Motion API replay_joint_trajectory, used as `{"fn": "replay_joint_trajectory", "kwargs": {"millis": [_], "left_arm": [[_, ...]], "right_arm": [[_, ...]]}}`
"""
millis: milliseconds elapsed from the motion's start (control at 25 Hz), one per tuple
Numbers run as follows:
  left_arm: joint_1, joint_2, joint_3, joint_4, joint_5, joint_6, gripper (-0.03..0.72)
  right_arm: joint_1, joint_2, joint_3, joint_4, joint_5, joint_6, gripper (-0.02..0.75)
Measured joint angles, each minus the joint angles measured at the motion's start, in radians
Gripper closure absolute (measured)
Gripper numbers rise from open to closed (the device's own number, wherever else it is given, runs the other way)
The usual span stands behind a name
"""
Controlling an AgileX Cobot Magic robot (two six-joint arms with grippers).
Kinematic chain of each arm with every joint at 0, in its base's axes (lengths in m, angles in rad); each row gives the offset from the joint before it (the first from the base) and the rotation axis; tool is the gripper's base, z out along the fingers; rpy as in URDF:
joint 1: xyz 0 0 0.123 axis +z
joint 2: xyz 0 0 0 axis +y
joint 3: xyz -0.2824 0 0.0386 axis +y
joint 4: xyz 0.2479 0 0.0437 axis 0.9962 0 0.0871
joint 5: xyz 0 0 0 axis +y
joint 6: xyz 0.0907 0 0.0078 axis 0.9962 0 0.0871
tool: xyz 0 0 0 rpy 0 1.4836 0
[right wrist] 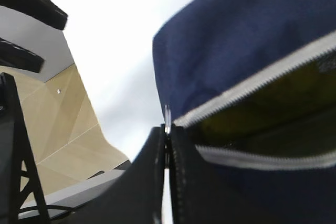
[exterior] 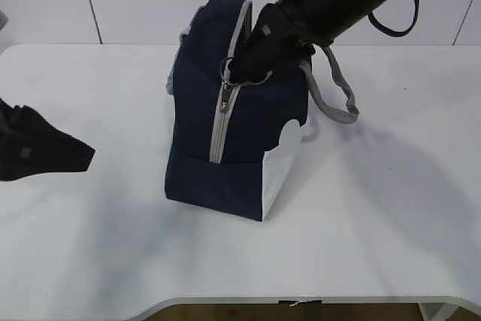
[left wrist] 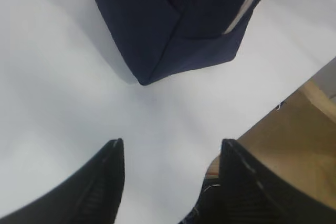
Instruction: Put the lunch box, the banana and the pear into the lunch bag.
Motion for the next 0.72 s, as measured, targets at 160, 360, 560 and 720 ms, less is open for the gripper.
{"fn": "replay_joint_trajectory", "kwargs": {"millis": [160, 360, 560, 720], "left_arm": [[-0.017, 0.104, -0.088, -0.008, 0.013, 0.056, 0.254], [-0.05, 0.212, -0.177, -0.017, 0.021, 0.104, 0.254], [-0.106, 0.303, -0.242, -0.058, 0.017, 0.181, 0.254], [-0.127, 0.365, -0.282, -0.068, -0.04, 0.197, 0.254]], "right_arm": [[0.001, 0.0, -0.037, -0.003, -0.014, -0.013, 0.731], [0.001, 0.0, -0.06, -0.003, -0.023, -0.017, 0.731], [0.001, 0.0, -0.06, -0.003, -0.041, -0.038, 0.731], [0.001, 0.0, -0.06, -0.003, -0.059, -0.059, 0.731]]}}
